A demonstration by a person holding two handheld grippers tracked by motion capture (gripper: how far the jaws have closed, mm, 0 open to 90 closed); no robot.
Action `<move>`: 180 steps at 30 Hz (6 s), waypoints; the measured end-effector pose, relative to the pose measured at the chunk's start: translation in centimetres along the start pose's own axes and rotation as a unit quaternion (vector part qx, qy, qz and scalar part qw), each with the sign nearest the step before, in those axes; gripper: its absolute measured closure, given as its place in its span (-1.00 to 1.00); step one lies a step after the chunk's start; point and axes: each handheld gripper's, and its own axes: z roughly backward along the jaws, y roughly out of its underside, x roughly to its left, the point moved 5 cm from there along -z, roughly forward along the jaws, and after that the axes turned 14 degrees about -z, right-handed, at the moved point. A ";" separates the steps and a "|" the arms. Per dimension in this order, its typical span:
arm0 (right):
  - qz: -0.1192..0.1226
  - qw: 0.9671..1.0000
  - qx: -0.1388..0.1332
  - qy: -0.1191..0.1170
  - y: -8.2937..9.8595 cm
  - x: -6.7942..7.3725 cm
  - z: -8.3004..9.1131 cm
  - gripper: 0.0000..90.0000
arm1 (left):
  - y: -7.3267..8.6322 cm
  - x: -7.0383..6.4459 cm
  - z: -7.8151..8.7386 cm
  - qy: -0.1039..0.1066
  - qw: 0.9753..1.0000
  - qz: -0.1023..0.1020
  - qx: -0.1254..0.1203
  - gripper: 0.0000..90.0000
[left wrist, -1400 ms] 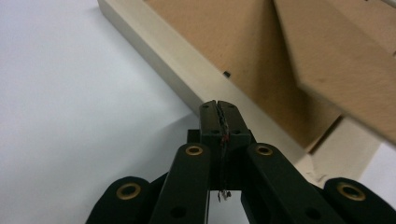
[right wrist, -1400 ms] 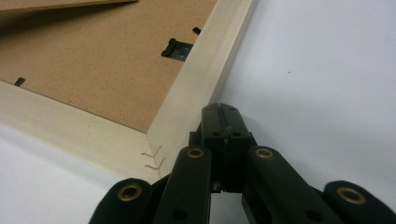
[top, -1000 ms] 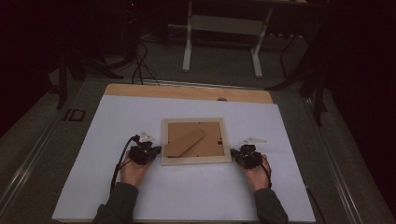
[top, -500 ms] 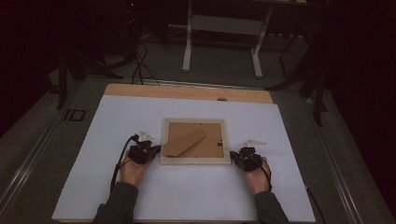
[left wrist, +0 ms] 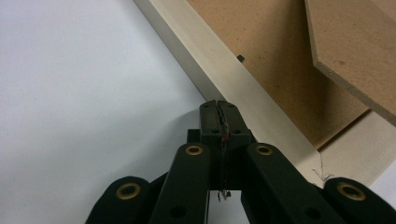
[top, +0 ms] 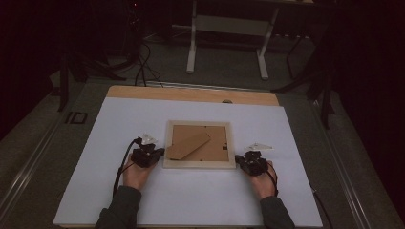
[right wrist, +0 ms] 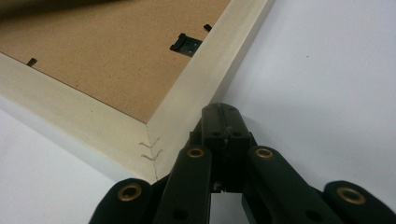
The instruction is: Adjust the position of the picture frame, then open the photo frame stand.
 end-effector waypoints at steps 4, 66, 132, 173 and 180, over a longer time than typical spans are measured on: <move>0.002 1.000 0.000 0.001 0.0 0.0 0.0 1.00 | 0.0 0.0 0.0 -0.002 1.000 0.000 -0.001 1.00; 0.019 1.000 -0.022 -0.003 -0.9 0.3 -0.3 0.76 | 0.8 0.7 1.6 0.012 0.999 0.044 -0.014 0.87; -0.019 0.998 -0.041 -0.033 -1.9 -0.2 1.6 0.15 | -5.6 2.4 5.0 0.049 0.993 0.060 -0.086 0.35; -0.016 0.999 -0.032 -0.034 -1.7 0.0 1.0 0.14 | -7.7 1.0 -0.5 0.146 0.988 0.027 -0.033 0.00; -0.016 0.999 -0.033 -0.034 -1.7 -0.1 1.1 0.14 | -7.7 0.6 -1.5 0.156 0.987 0.020 -0.024 0.02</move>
